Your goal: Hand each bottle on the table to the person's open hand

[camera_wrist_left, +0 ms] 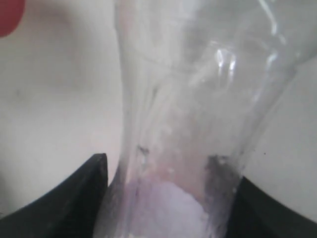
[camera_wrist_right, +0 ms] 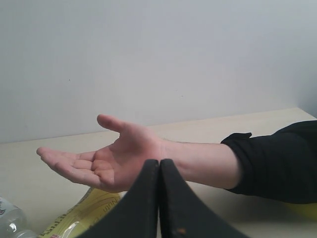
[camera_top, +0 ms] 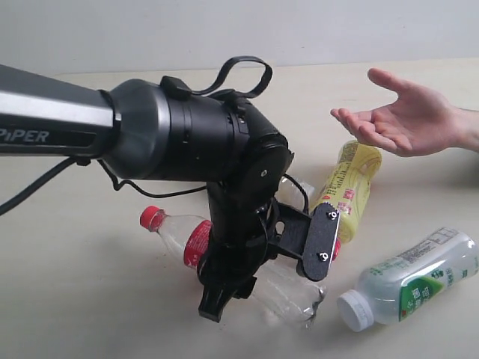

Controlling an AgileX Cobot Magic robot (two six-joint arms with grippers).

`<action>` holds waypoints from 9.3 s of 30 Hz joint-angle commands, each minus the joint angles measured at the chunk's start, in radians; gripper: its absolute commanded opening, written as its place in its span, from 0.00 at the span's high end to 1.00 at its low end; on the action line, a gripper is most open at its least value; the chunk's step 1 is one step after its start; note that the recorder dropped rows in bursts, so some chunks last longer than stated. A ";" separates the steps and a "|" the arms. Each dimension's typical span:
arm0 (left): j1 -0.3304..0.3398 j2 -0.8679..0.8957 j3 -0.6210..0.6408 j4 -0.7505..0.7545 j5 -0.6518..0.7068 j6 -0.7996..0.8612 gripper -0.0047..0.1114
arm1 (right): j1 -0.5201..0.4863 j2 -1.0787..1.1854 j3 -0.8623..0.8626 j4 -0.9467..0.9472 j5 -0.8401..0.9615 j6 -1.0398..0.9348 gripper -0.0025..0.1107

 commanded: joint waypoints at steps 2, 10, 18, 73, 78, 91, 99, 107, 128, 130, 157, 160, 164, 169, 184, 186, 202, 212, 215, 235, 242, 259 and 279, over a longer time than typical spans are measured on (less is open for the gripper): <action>-0.005 -0.059 -0.002 0.011 0.008 -0.014 0.96 | 0.003 -0.003 0.004 -0.006 -0.008 -0.001 0.98; -0.005 -0.127 -0.030 0.013 0.008 -0.167 0.96 | 0.003 -0.003 0.004 -0.006 -0.008 -0.003 0.98; -0.005 -0.153 -0.201 0.013 0.047 -0.586 0.96 | 0.003 -0.003 0.004 -0.006 -0.008 -0.001 0.98; 0.166 0.279 -0.707 -0.697 -0.473 -1.315 0.96 | 0.003 -0.003 0.004 -0.006 -0.008 -0.001 0.98; 0.166 0.293 -0.713 -0.693 -0.468 -1.311 0.96 | 0.003 -0.003 0.004 -0.006 -0.008 -0.004 0.98; 0.166 0.293 -0.713 -0.682 -0.490 -1.270 0.75 | 0.003 -0.003 0.004 -0.006 -0.008 -0.003 0.98; 0.166 0.293 -0.713 -0.674 -0.512 -1.262 0.39 | 0.003 -0.003 0.004 -0.006 -0.008 -0.001 0.98; 0.166 0.293 -0.713 -0.674 -0.519 -1.239 0.33 | 0.003 -0.003 0.004 -0.006 -0.008 -0.001 0.98; 0.251 0.241 -0.713 -0.640 -0.428 -1.210 0.28 | 0.003 -0.003 0.004 -0.006 -0.008 -0.002 0.98; 0.269 0.230 -0.713 -0.635 -0.409 -1.205 0.28 | 0.003 -0.003 0.004 -0.006 -0.008 -0.002 0.98; 0.436 0.052 -0.713 -0.549 0.164 -0.799 0.95 | 0.003 -0.003 0.004 -0.006 -0.008 -0.001 0.98; 0.436 0.052 -0.713 -0.547 0.273 -0.745 0.95 | 0.003 -0.003 0.004 -0.006 -0.008 -0.001 0.98; 0.436 0.049 -0.713 -0.526 0.315 -0.716 0.95 | 0.003 -0.003 0.004 -0.006 -0.008 -0.003 0.98; 0.442 -0.007 -0.599 -0.526 0.315 -0.721 0.95 | 0.003 -0.003 0.004 -0.006 -0.008 -0.003 0.98; 0.465 -0.661 0.515 -1.076 -0.440 -0.182 0.95 | 0.003 -0.003 0.004 -0.006 -0.008 -0.001 0.98; 0.465 -0.729 0.608 -1.166 -0.491 -0.120 0.95 | 0.003 -0.003 0.004 -0.006 -0.008 -0.001 0.98; 0.465 -1.333 1.093 -1.806 -0.614 0.689 0.95 | 0.003 -0.003 0.004 -0.006 -0.008 -0.003 0.98; 0.465 -1.667 1.213 -1.806 -0.524 0.692 0.95 | 0.003 -0.003 0.004 -0.006 -0.008 -0.003 0.98; 0.465 -1.698 1.255 -1.806 -0.526 0.697 0.95 | 0.003 -0.003 0.004 -0.006 -0.008 -0.003 0.98; 0.465 -1.828 1.336 -1.806 -0.354 0.805 0.95 | 0.003 -0.003 0.004 -0.006 -0.008 -0.003 0.98; 0.465 -1.828 1.336 -1.806 -0.356 0.775 0.95 | 0.003 -0.003 0.004 -0.006 -0.008 -0.001 0.98; 0.465 -1.646 0.966 -1.806 -0.742 0.600 0.96 | 0.003 -0.003 0.004 -0.006 -0.008 -0.001 0.98; 0.465 -0.644 0.319 -1.289 -1.632 1.174 0.96 | 0.003 -0.003 0.004 -0.006 -0.008 -0.001 0.98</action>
